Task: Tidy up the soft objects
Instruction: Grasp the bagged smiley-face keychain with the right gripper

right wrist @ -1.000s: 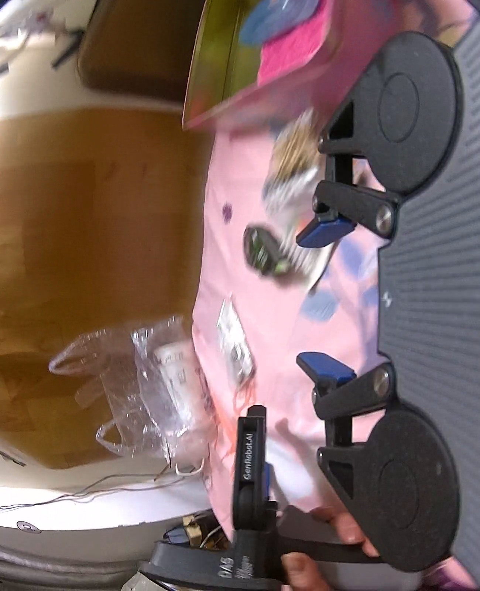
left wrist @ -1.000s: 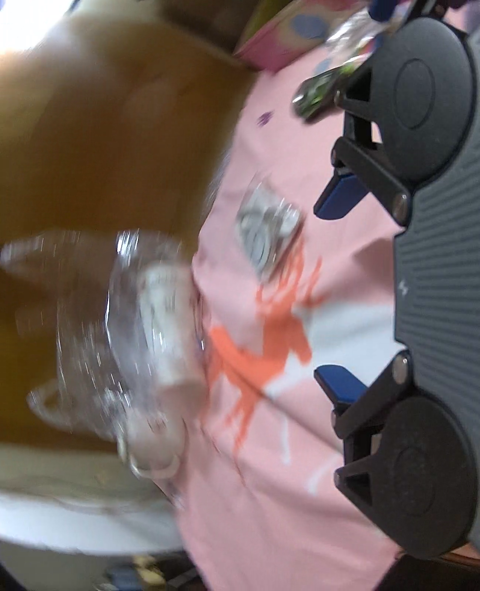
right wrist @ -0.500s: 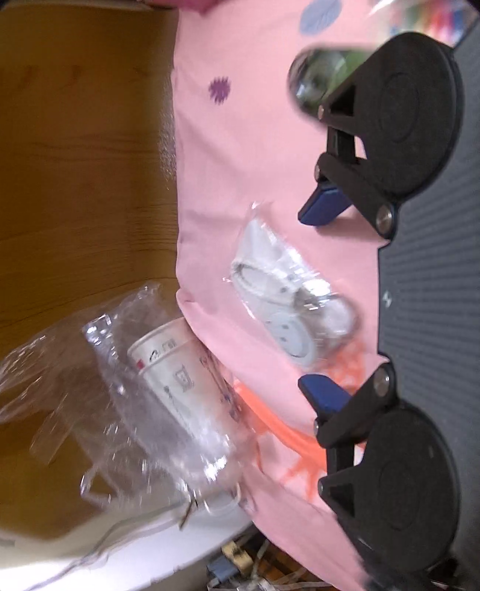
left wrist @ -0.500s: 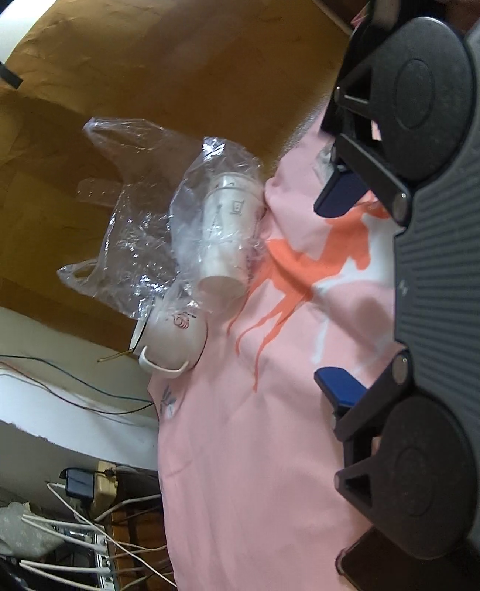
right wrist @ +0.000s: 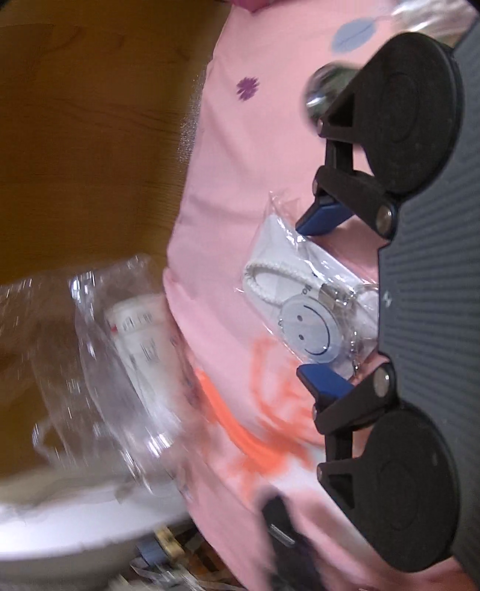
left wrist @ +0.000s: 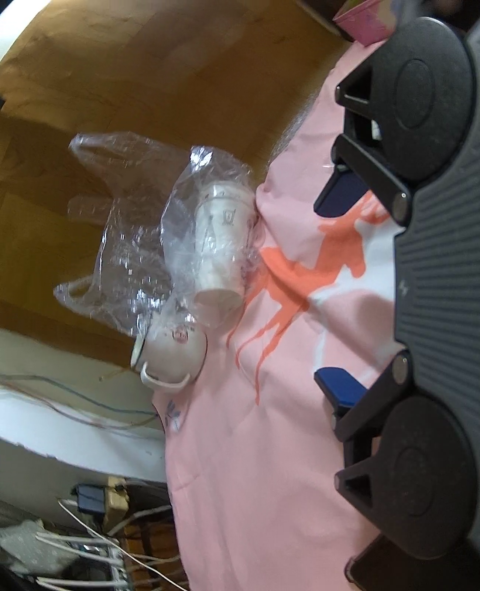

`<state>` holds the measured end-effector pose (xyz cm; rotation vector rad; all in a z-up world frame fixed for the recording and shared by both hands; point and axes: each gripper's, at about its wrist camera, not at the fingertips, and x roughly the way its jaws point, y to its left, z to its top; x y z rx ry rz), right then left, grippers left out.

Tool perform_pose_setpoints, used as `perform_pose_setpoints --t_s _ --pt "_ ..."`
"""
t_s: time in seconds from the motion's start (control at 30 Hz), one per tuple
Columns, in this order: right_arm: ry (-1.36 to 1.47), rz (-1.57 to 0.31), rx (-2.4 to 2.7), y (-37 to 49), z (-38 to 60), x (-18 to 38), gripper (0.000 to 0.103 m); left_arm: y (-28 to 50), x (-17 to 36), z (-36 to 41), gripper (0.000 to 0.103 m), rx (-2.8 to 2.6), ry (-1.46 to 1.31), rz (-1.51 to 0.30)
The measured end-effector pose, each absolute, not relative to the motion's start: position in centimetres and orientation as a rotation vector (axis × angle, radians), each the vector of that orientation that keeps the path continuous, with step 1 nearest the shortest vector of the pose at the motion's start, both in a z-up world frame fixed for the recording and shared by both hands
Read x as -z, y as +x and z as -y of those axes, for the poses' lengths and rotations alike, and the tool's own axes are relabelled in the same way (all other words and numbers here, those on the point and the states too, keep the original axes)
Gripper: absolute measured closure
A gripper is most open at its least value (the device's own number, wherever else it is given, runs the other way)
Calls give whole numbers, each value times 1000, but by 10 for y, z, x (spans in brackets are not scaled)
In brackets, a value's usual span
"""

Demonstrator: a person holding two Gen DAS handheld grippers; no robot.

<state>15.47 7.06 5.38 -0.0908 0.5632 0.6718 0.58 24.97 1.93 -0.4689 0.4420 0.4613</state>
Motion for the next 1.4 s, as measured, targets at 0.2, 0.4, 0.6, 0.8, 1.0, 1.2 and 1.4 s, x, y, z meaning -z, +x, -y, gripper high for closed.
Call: perform_pose_setpoints --t_s 0.2,0.4,0.6,0.8,1.0,1.2,1.4 --pt "-168 -512 -811 66 -1 -42 25 14 -20 -219 11 -286 -345 -465" --pt "-147 -470 -708 -12 94 -23 25 17 -18 -163 12 -40 -124 -501" --pt "-6 -449 -450 -55 185 -4 25 0 -20 -83 13 246 -109 -577" --pt "45 -393 -290 -73 229 11 22 -8 -25 26 21 521 -74 -684" --pt "44 -339 -256 -80 255 19 16 -5 -23 90 24 628 -35 -765" --pt "77 -329 -307 -80 267 31 14 -8 -9 123 28 689 -36 -840" --pt "70 -295 -348 -85 271 32 36 -9 -11 131 43 706 -50 -850"
